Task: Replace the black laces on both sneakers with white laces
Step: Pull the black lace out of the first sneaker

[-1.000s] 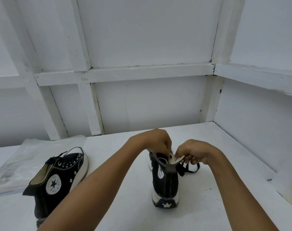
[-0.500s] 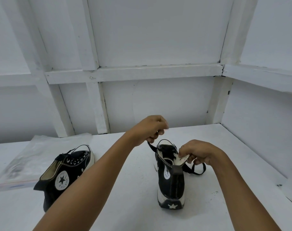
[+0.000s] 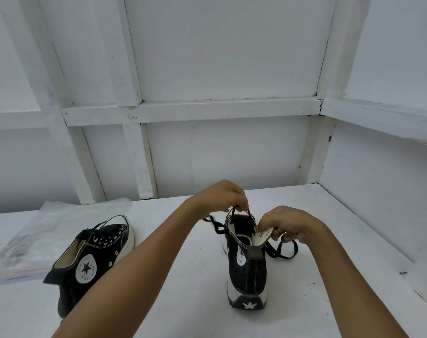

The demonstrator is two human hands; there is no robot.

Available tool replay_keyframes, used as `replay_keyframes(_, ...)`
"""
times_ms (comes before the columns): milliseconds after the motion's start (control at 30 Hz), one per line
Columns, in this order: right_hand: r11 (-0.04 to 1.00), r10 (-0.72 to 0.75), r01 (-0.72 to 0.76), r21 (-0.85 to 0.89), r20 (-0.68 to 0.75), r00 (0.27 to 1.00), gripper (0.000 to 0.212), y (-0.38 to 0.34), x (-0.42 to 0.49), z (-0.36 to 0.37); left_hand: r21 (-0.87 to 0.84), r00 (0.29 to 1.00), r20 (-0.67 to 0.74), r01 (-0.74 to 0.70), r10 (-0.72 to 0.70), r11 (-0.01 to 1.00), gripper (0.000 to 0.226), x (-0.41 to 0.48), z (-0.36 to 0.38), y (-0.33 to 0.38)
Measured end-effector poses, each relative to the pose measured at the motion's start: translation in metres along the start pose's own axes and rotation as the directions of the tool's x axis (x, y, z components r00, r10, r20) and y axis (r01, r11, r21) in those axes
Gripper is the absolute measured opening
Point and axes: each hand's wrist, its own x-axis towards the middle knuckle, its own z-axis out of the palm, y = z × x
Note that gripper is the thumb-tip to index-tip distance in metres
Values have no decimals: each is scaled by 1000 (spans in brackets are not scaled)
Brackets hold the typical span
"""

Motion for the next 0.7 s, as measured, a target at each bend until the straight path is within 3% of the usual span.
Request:
replay_keyframes(133, 1000, 0, 0, 0, 8, 1000, 14, 0, 2, 0, -366, 997, -81, -14, -17, 931, 14, -3, -8, -8)
replay_keyframes(367, 999, -14, 14, -29, 7, 1000, 15, 0, 6, 1, -780, 947, -257, -85, -192, 620, 16, -5, -23, -20)
replay_keyframes(533, 999, -11, 12, -40, 19, 1000, 12, 0, 7, 0, -783, 840, -445, -197, -309, 590, 12, -6, -37, -26)
replay_keyframes(700, 999, -17, 18, -49, 17, 1000, 14, -2, 7, 1, -683, 767, -562, -219, -310, 697, 12, -11, -38, -30)
